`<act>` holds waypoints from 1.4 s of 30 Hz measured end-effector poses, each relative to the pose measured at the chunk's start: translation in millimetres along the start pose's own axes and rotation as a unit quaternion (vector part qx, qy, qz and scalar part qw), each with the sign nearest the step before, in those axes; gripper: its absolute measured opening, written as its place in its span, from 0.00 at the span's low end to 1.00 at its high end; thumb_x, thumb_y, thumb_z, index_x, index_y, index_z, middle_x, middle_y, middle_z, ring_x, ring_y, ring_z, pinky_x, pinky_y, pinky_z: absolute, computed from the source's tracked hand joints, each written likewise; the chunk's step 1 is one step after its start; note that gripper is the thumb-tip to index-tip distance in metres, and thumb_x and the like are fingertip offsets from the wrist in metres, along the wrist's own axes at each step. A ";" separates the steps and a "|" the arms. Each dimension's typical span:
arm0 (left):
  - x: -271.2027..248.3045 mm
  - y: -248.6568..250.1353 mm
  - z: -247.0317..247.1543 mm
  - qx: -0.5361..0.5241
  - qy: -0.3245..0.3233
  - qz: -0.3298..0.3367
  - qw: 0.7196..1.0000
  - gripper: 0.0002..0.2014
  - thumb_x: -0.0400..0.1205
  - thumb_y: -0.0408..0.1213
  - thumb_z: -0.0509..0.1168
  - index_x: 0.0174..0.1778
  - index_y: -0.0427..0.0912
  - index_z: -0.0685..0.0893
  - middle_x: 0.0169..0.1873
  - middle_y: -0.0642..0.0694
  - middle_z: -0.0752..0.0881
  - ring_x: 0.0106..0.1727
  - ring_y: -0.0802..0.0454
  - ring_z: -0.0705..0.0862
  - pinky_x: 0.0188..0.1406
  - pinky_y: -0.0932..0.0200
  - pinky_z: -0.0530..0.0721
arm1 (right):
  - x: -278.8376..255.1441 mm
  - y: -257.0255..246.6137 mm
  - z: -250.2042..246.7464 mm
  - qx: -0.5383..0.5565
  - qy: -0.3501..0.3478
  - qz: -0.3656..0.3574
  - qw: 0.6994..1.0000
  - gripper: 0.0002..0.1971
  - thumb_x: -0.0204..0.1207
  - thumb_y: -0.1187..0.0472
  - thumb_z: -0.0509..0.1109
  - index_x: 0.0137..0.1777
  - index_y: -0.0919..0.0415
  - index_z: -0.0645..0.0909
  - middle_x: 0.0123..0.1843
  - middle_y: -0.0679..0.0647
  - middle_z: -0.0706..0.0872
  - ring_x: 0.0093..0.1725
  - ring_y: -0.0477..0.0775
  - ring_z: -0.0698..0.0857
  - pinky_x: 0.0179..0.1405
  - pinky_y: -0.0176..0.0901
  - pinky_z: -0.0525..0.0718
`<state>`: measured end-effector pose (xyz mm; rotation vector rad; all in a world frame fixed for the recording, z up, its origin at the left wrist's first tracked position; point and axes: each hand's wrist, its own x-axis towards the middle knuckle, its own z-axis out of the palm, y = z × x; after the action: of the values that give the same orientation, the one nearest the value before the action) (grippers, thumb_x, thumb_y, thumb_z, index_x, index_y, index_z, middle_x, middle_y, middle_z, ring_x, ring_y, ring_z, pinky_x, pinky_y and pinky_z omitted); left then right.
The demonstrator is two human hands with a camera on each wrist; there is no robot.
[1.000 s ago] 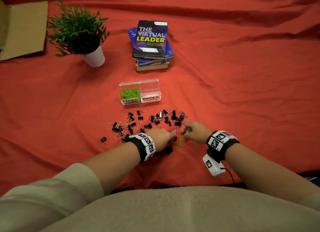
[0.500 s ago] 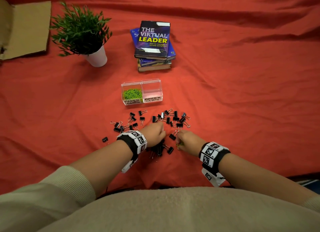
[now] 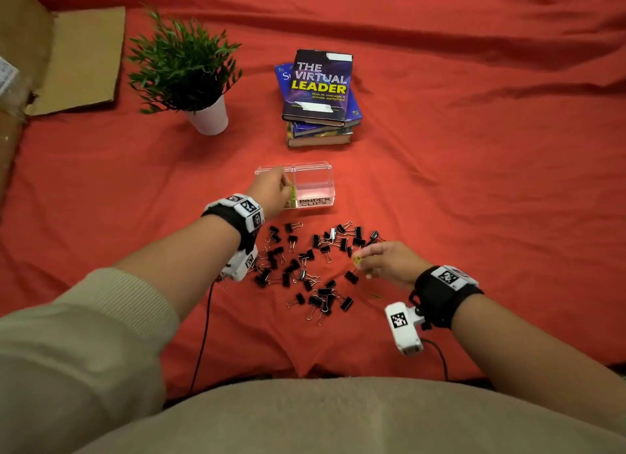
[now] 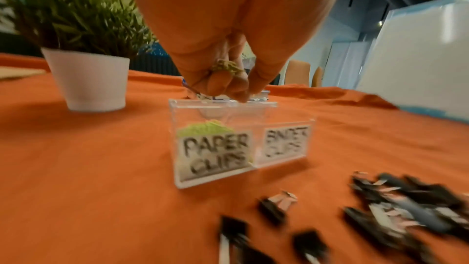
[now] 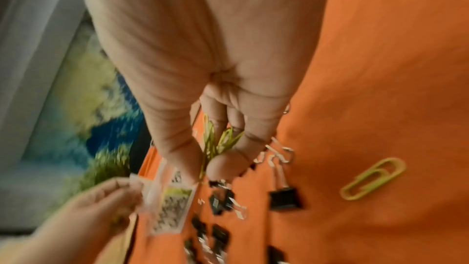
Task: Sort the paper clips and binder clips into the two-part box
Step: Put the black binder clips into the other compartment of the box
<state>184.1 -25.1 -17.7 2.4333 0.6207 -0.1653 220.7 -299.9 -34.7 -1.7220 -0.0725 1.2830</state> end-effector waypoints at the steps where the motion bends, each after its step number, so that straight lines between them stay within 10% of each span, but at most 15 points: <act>1: 7.8 -0.9 -4.8 0.023 0.000 0.000 1.000 0.05 0.82 0.31 0.59 0.49 0.38 0.79 0.39 0.45 0.81 0.36 0.48 0.79 0.37 0.56 0.77 | 0.6 -7.6 0.7 0.070 -0.007 0.001 0.997 0.09 0.73 0.75 0.70 0.52 0.68 0.84 0.42 0.60 0.86 0.37 0.53 0.82 0.37 0.38 0.84; 9: 26.7 -13.4 -7.2 0.108 -0.067 0.041 0.991 0.12 0.82 0.29 0.60 0.58 0.38 0.83 0.59 0.38 0.85 0.60 0.40 0.82 0.60 0.51 0.80 | 22.9 -81.5 24.1 0.200 -0.022 -0.017 0.979 0.15 0.74 0.73 0.68 0.62 0.71 0.78 0.47 0.56 0.82 0.36 0.46 0.81 0.29 0.31 0.84; 14: -17.1 -34.5 -5.7 0.029 0.030 0.061 0.997 0.10 0.81 0.31 0.62 0.56 0.41 0.83 0.58 0.44 0.80 0.63 0.46 0.77 0.65 0.53 0.75 | 69.7 -129.2 64.0 -0.055 0.065 -0.116 0.990 0.06 0.72 0.74 0.70 0.38 0.64 0.84 0.42 0.59 0.86 0.37 0.53 0.82 0.36 0.42 0.83; 22: -101.2 -84.5 38.1 0.070 -0.117 0.109 0.985 0.18 0.80 0.37 0.64 0.66 0.47 0.80 0.61 0.43 0.77 0.65 0.45 0.74 0.62 0.48 0.79 | 129.0 -150.4 118.4 -0.468 0.112 -0.192 0.855 0.13 0.74 0.71 0.64 0.55 0.63 0.84 0.54 0.62 0.88 0.55 0.61 0.85 0.55 0.46 0.82; 28: -113.8 -97.9 51.2 0.087 -0.137 0.117 0.980 0.21 0.79 0.37 0.64 0.69 0.49 0.77 0.60 0.42 0.74 0.62 0.43 0.76 0.57 0.46 0.83 | 91.6 -138.1 107.0 -0.447 0.103 -0.256 0.851 0.13 0.76 0.66 0.69 0.60 0.60 0.83 0.60 0.56 0.86 0.59 0.53 0.84 0.60 0.41 0.79; 31: -114.9 -97.9 55.4 0.077 -0.145 0.123 0.979 0.21 0.79 0.34 0.62 0.69 0.48 0.76 0.58 0.42 0.74 0.59 0.43 0.77 0.56 0.48 0.82 | 54.2 -109.4 84.8 -0.453 0.070 -0.198 0.866 0.05 0.75 0.65 0.69 0.49 0.60 0.84 0.49 0.54 0.88 0.46 0.51 0.85 0.43 0.34 0.80; 37: -110.2 -95.5 55.0 0.056 -0.134 0.112 0.983 0.14 0.79 0.35 0.67 0.61 0.44 0.76 0.59 0.47 0.75 0.62 0.47 0.76 0.61 0.52 0.79 | 10.8 -9.7 34.7 -0.622 0.029 0.015 0.783 0.12 0.74 0.65 0.58 0.28 0.58 0.69 0.30 0.53 0.76 0.35 0.57 0.79 0.26 0.41 0.74; 42: -103.0 -89.7 49.5 0.059 -0.139 0.096 0.984 0.13 0.78 0.36 0.69 0.57 0.41 0.78 0.57 0.45 0.78 0.60 0.47 0.77 0.60 0.55 0.75 | 2.2 32.1 20.2 -0.628 0.043 0.034 0.776 0.17 0.75 0.57 0.64 0.28 0.51 0.61 0.40 0.52 0.76 0.41 0.56 0.78 0.39 0.43 0.74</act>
<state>52.5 -32.2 -78.9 2.5046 0.2564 -0.4631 191.4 -303.2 -58.7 -2.8993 -1.0286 1.2497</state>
